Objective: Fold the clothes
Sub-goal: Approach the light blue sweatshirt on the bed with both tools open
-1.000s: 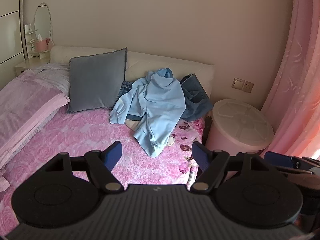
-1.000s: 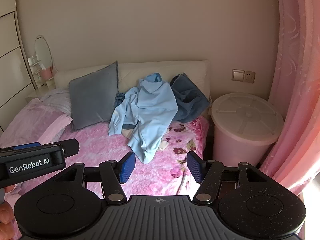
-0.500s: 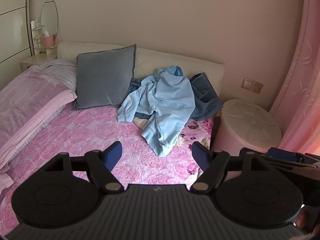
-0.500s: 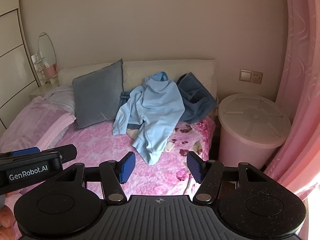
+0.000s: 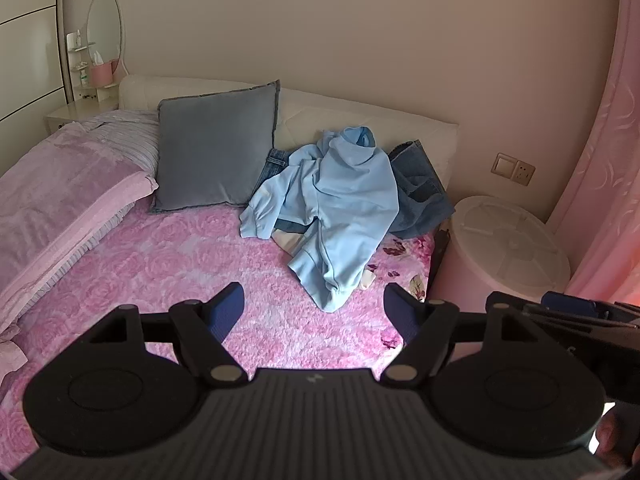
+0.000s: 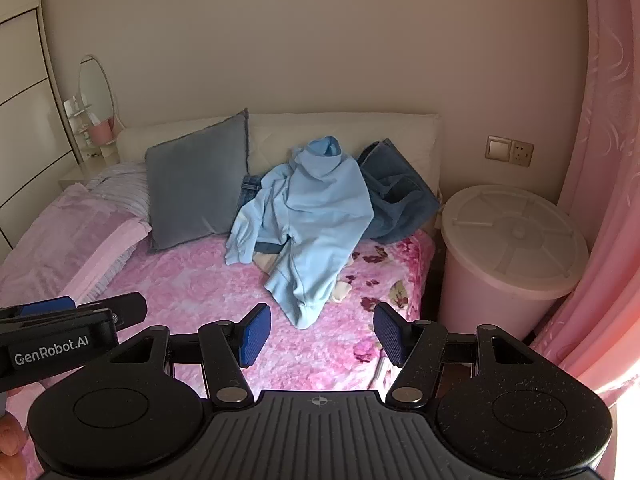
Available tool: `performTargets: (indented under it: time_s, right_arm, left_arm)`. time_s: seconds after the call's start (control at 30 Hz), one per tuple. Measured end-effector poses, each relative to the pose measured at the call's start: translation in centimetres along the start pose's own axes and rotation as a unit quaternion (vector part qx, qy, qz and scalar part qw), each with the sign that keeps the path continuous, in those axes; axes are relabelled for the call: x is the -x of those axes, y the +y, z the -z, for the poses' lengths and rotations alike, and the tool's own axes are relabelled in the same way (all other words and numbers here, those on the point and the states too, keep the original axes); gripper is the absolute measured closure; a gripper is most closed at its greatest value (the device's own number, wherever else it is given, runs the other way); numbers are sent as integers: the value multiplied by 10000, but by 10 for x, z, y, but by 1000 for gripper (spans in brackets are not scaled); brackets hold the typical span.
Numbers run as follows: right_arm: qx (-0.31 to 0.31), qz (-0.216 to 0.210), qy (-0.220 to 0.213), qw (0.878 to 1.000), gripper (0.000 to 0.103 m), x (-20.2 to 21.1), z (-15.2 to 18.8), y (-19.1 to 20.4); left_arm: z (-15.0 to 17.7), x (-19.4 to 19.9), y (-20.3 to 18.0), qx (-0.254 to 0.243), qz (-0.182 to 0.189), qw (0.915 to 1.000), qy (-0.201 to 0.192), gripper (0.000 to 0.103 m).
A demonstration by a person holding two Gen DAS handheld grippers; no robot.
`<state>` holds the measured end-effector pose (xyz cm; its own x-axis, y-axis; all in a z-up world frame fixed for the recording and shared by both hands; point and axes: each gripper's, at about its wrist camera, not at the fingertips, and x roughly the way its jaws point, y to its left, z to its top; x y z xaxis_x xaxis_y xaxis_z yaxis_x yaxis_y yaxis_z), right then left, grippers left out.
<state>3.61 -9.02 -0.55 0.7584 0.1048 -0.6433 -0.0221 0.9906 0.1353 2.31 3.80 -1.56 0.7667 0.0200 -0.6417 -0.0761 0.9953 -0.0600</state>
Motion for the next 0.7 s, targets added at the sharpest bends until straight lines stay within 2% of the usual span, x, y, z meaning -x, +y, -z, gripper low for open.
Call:
performTargets:
  time_s: [0.07,0.13,0.7]
  right_arm:
    - [-1,27,2,10000,42,-2,-1,-2]
    - [-18,61,-5,10000,42,-3,-2,-4]
    - [-25,112,-144,9998,42,-11,-14,0]
  left_arm:
    - [-1,-2,-1,-1,21,10000,3,29]
    - [-2,-4,-1,-121,218,9997,10,29]
    - [-14,-17,9,-69,201,9998,-63,29]
